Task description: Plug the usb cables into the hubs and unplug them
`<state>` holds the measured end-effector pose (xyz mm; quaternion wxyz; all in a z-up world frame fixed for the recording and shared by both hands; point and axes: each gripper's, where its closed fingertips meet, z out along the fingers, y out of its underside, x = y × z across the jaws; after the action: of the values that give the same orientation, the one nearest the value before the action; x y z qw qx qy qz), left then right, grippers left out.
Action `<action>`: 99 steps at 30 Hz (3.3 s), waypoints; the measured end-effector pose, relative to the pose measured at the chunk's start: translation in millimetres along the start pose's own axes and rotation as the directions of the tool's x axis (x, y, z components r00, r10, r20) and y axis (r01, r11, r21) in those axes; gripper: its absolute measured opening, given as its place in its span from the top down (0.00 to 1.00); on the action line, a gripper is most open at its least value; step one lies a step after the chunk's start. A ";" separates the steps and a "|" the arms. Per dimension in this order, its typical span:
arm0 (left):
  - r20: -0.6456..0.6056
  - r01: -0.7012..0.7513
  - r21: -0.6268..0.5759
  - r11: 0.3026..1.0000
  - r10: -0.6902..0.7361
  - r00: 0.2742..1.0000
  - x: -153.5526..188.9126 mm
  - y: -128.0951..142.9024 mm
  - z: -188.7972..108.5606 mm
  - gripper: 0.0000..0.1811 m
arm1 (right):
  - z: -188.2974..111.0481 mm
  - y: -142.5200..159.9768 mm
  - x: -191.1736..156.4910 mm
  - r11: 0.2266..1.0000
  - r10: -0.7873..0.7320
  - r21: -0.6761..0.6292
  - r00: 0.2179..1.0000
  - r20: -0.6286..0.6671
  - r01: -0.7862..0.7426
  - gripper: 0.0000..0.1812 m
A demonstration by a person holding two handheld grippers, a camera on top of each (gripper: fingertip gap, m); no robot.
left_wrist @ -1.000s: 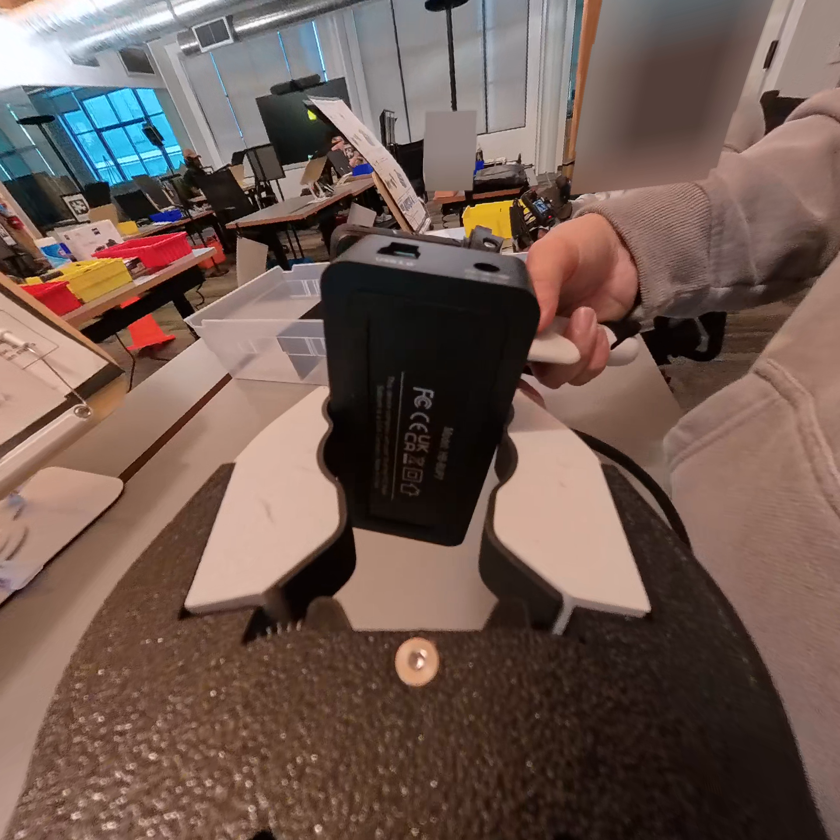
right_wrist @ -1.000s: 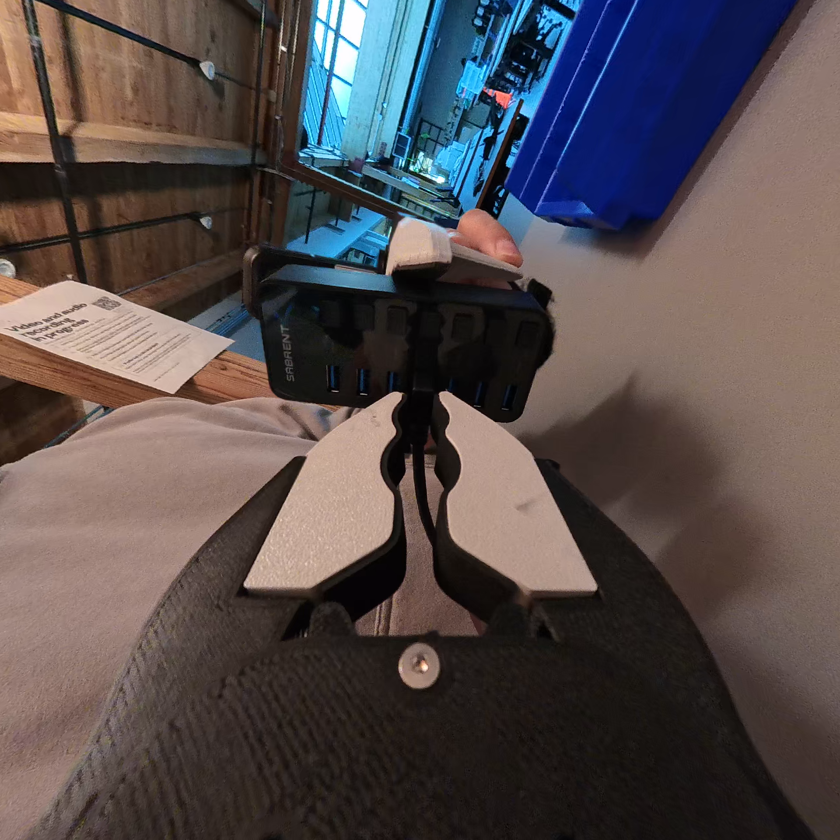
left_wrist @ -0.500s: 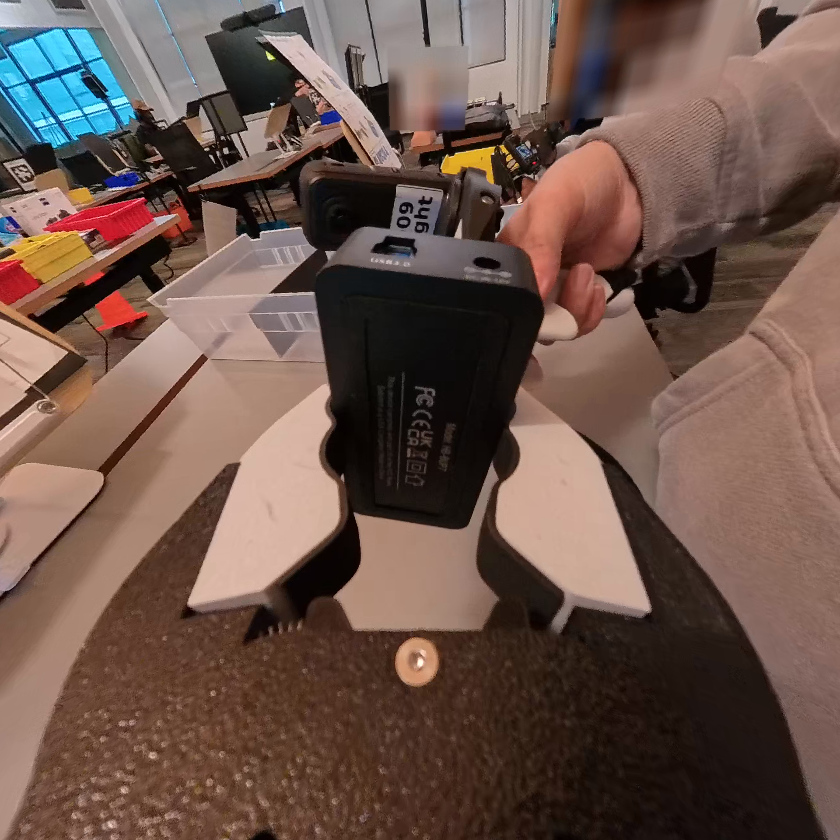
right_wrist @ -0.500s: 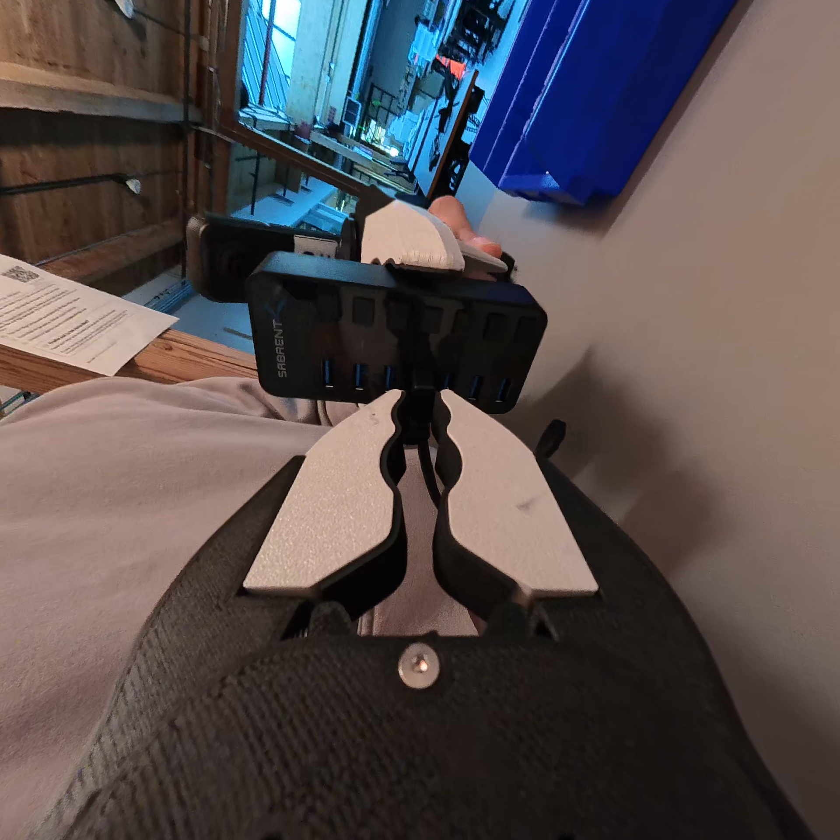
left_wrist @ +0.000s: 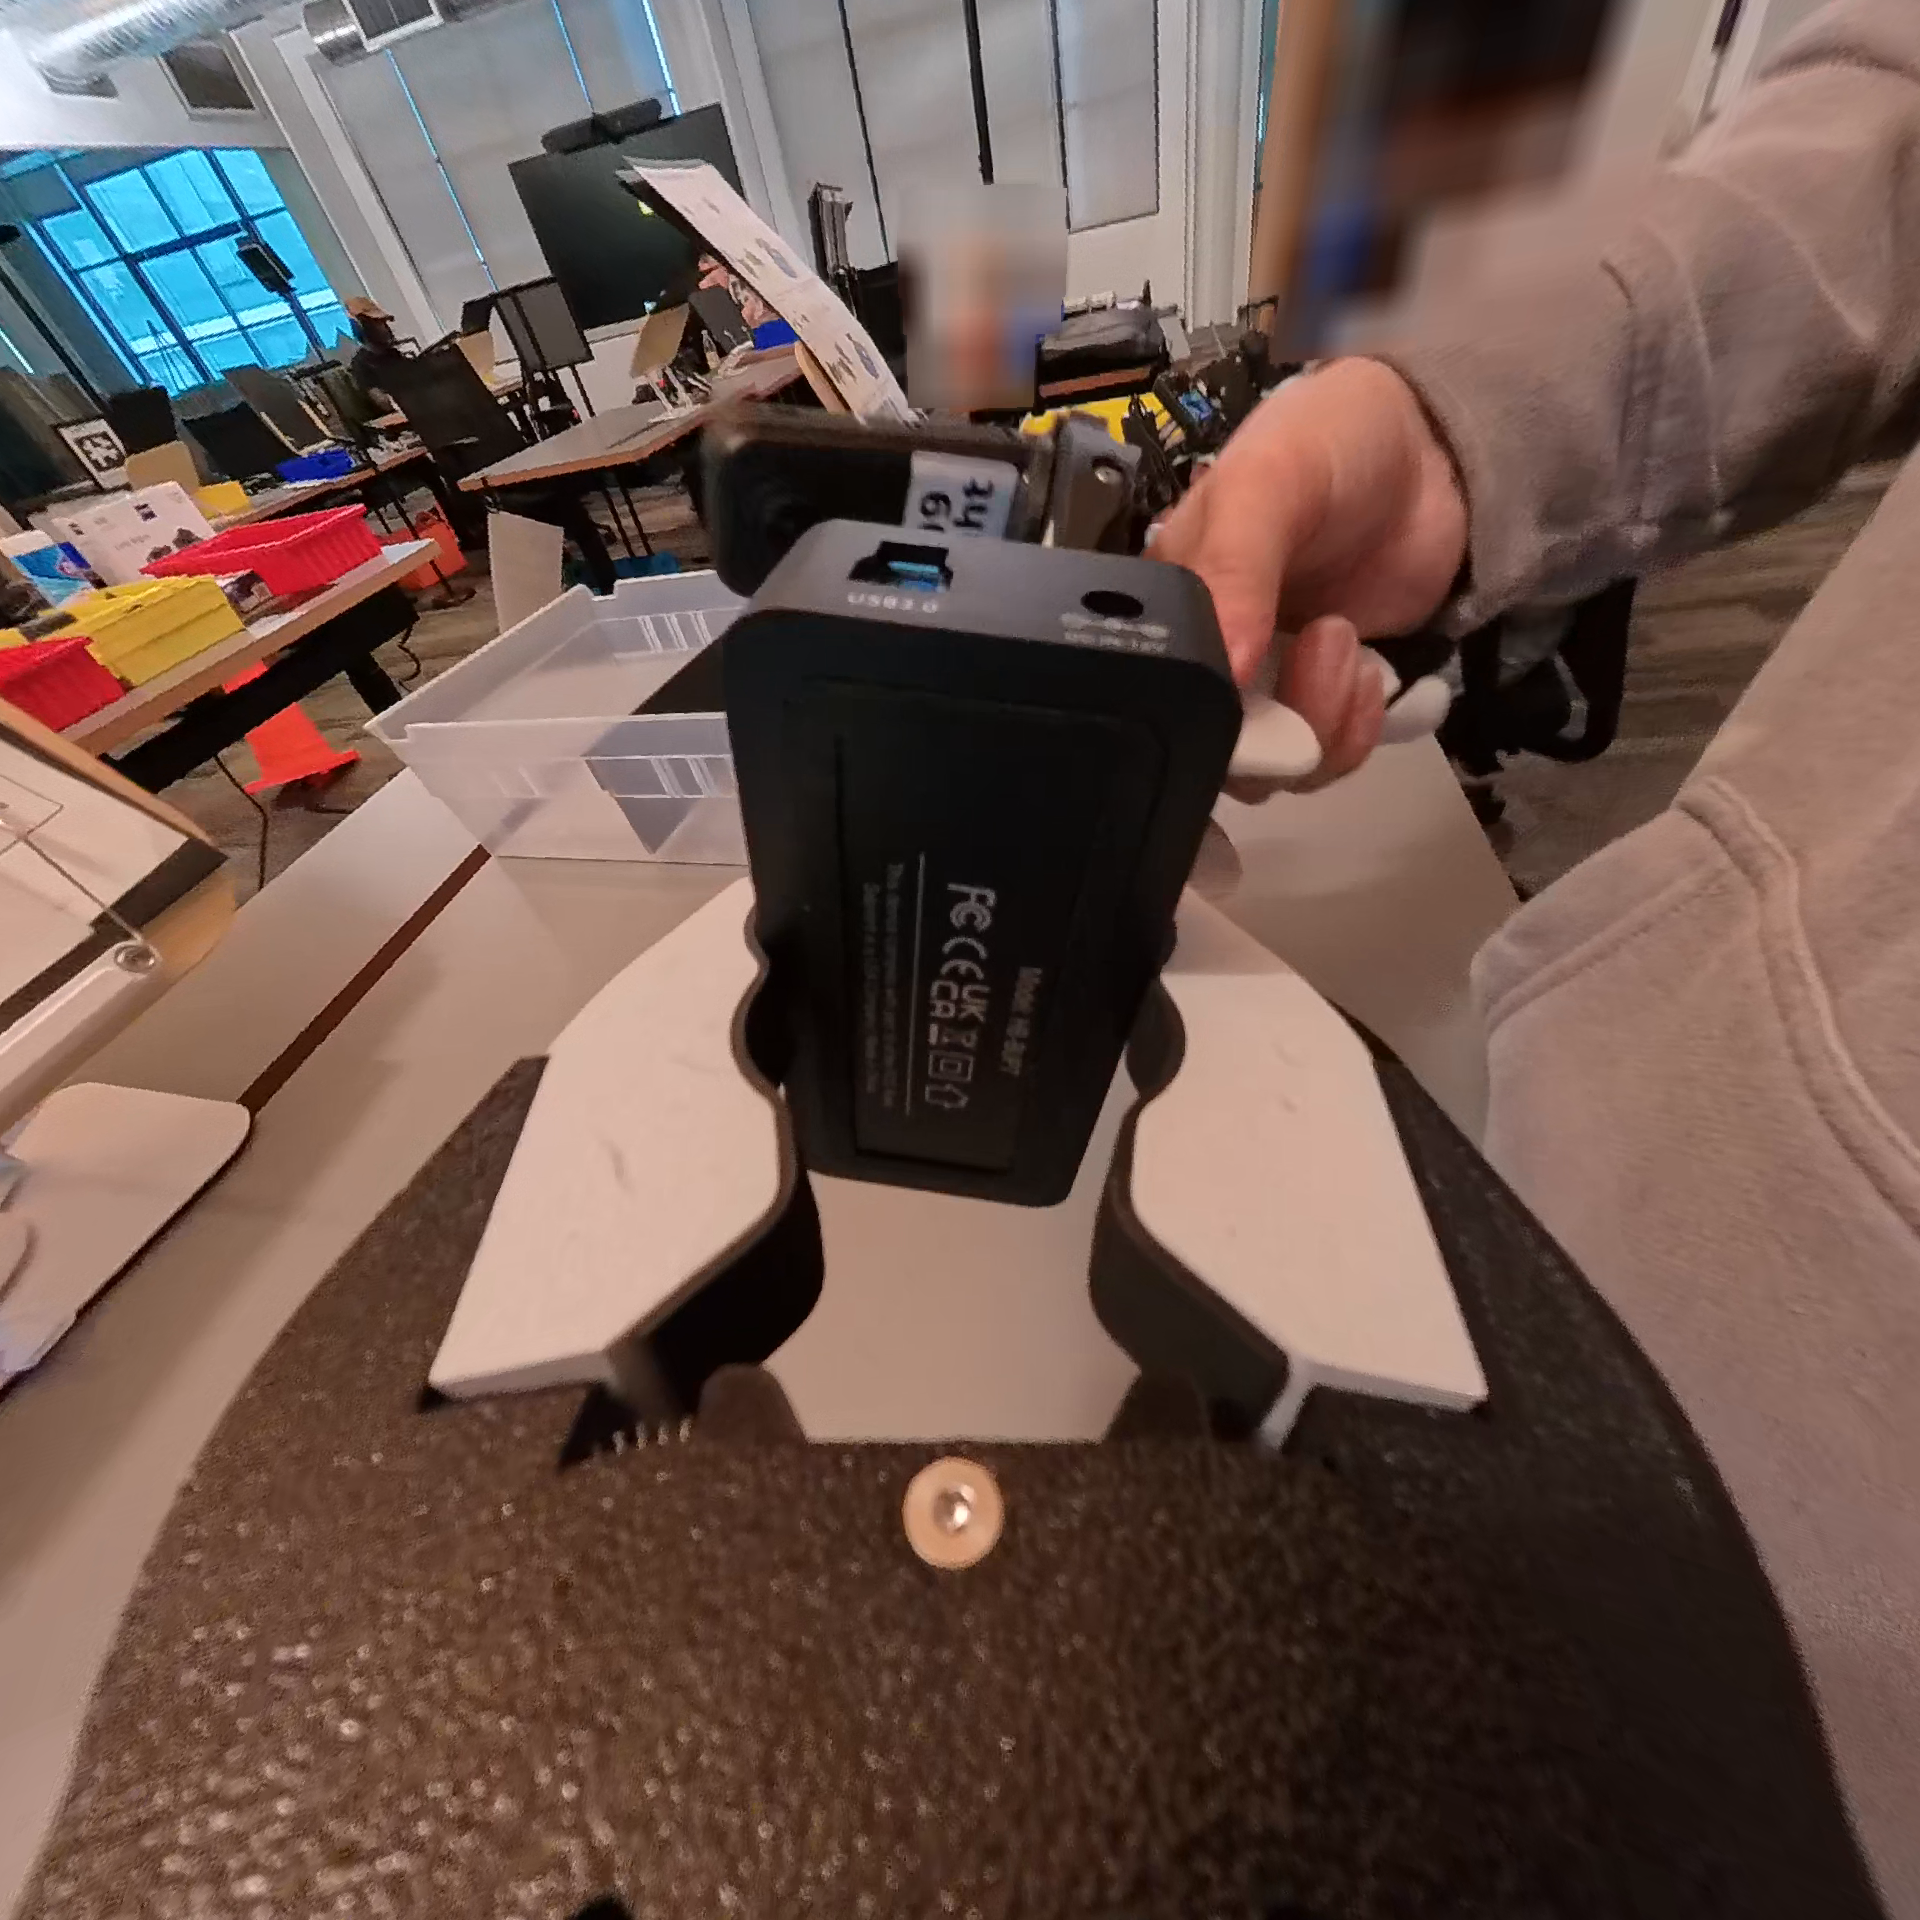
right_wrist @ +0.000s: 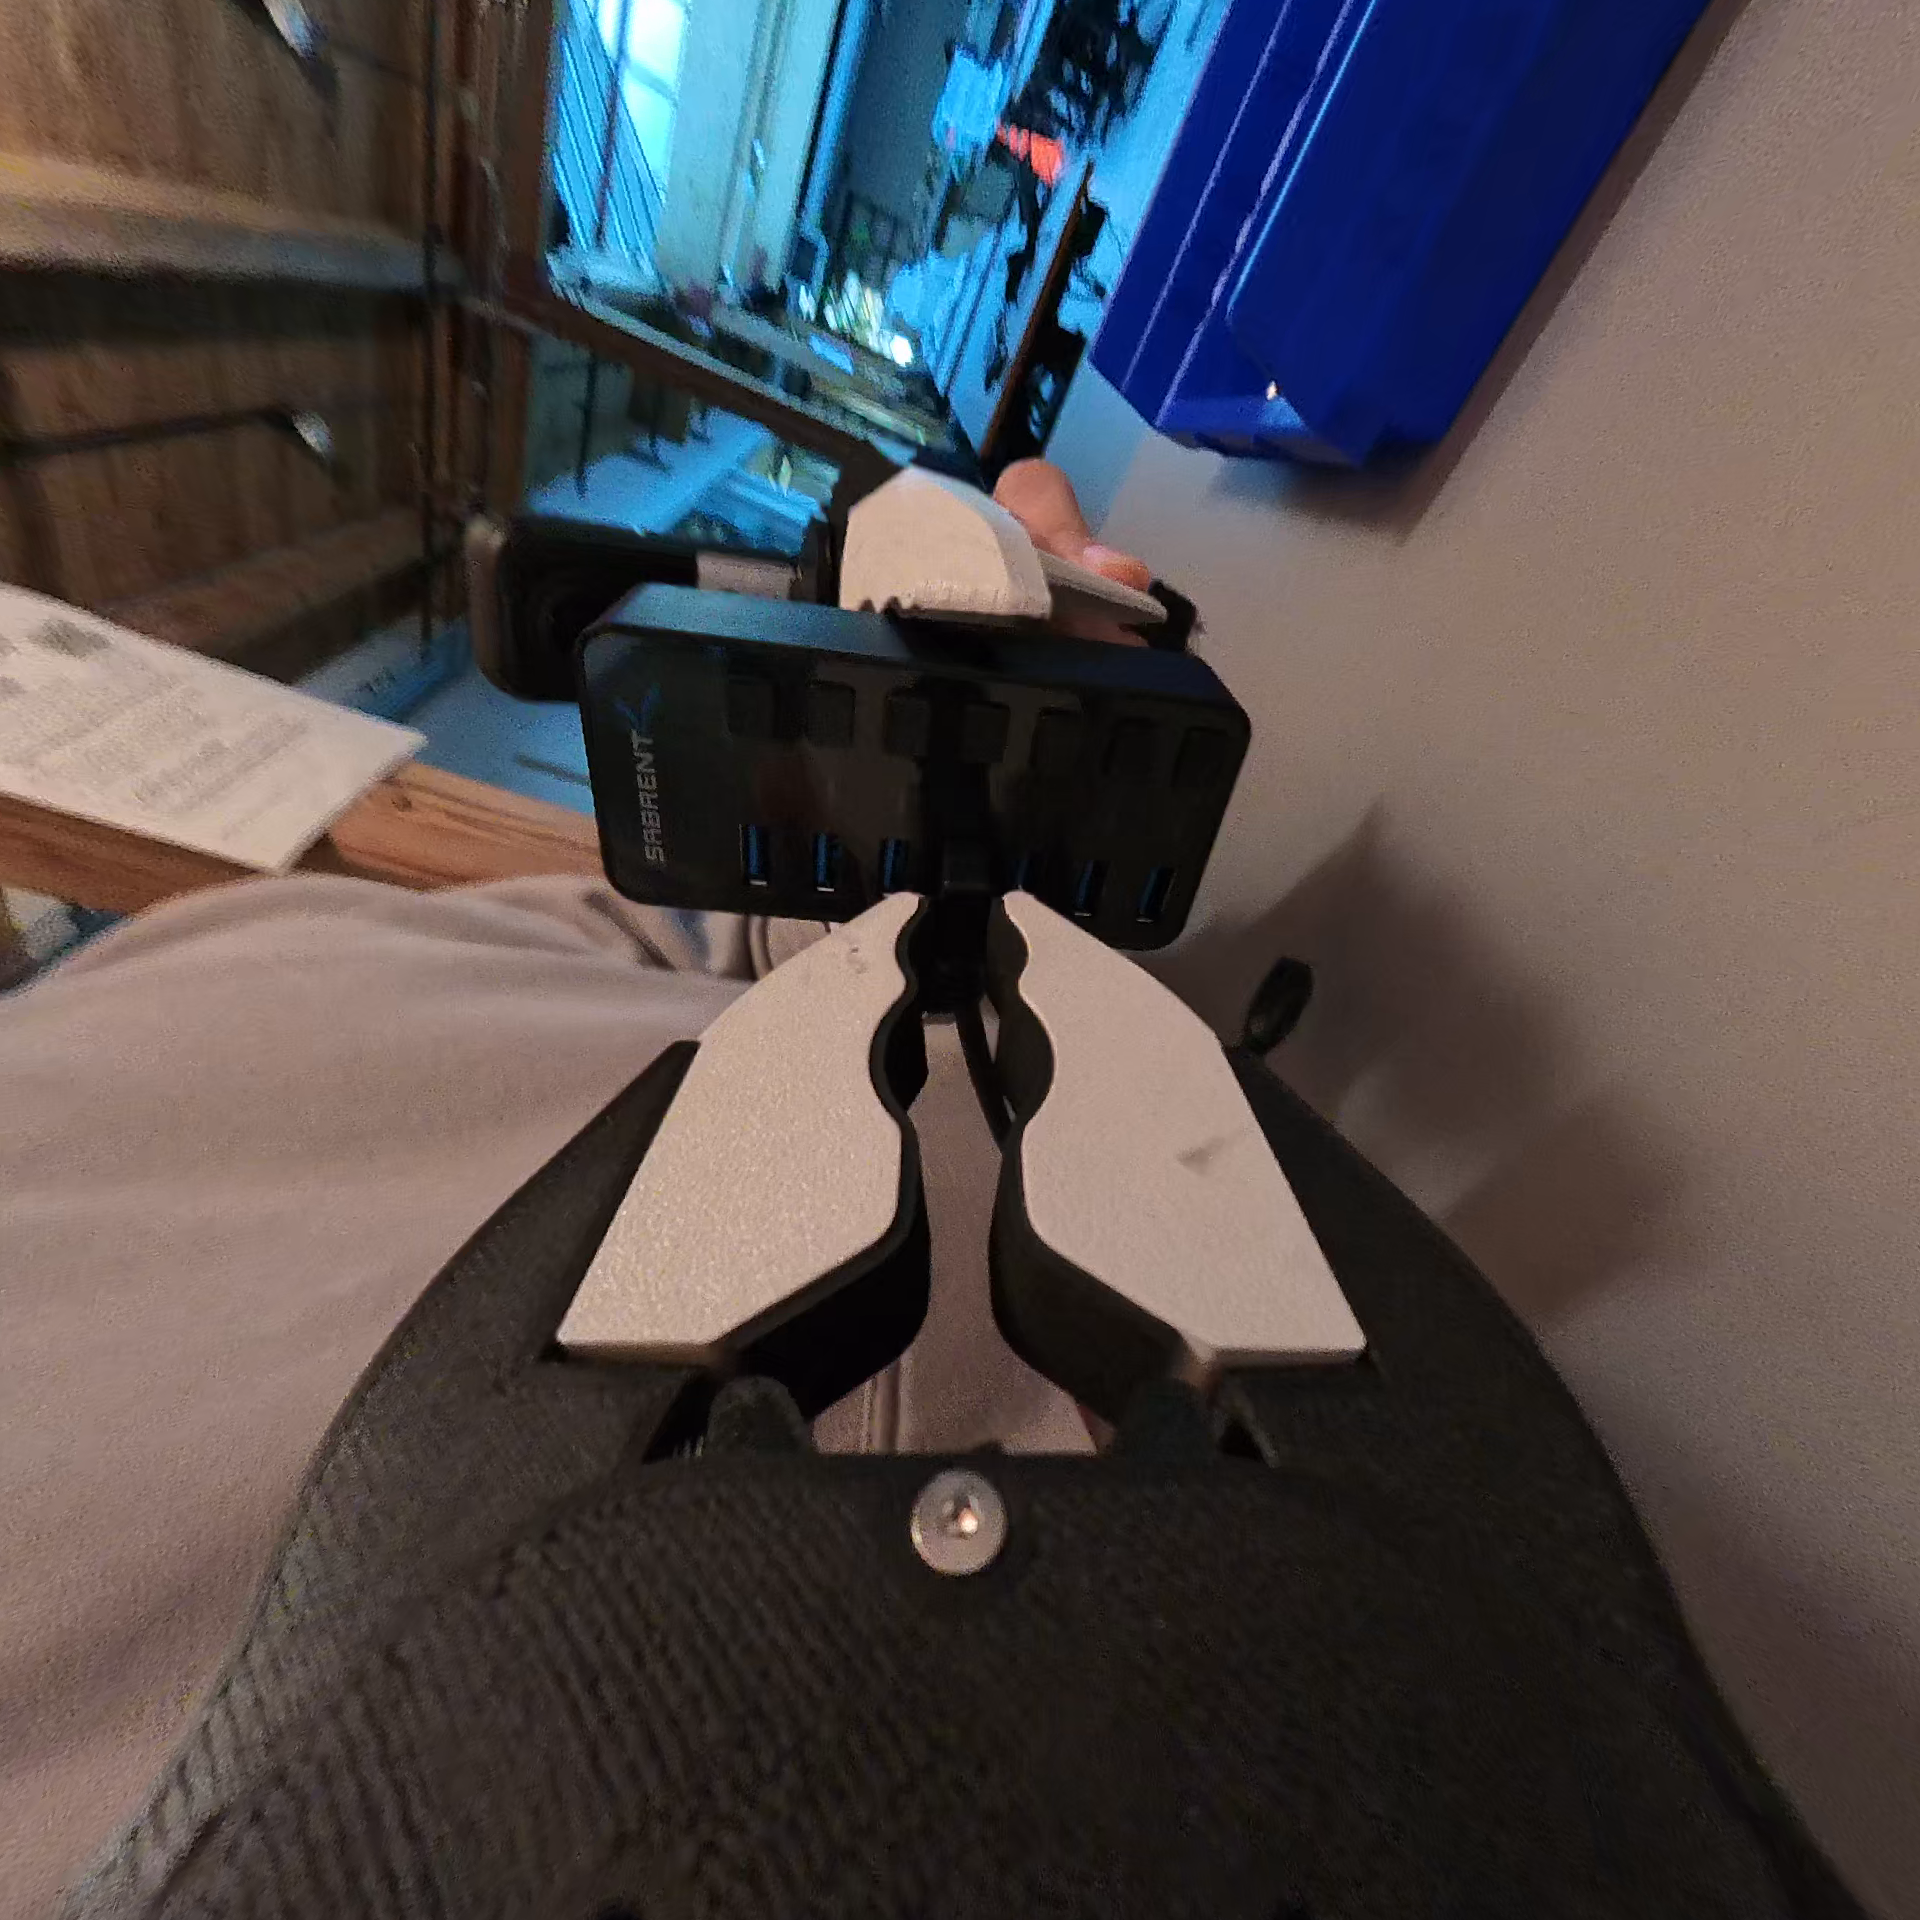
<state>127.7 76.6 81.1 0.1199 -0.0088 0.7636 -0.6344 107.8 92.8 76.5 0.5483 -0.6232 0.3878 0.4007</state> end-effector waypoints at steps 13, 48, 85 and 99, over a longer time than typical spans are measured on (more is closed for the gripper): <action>0.029 -0.008 0.001 1.000 0.008 1.000 -7.8 5.7 -8.3 0.65 | 11.4 -10.1 4.7 0.979 -0.027 0.203 1.000 -0.009 0.028 0.95; 0.078 0.148 0.015 0.989 -0.149 0.986 -27.9 21.0 -38.8 0.68 | -359.0 -169.5 23.3 0.543 -0.065 0.789 0.951 -0.303 0.289 0.95; -0.185 0.168 -0.015 0.986 -0.167 0.968 6.0 18.0 1.4 0.68 | 6.8 -24.6 -12.1 0.413 -0.906 -0.211 0.378 -0.188 0.886 0.58; -0.169 0.166 0.055 0.985 -0.155 0.973 8.0 8.9 0.9 0.67 | 20.3 -18.8 -8.1 0.379 -0.923 -0.255 0.342 -0.178 0.889 0.69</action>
<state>121.4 76.1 70.9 0.0053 -0.0140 0.7453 -0.6665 120.6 115.2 89.5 0.5780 -0.8142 0.0296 -0.0464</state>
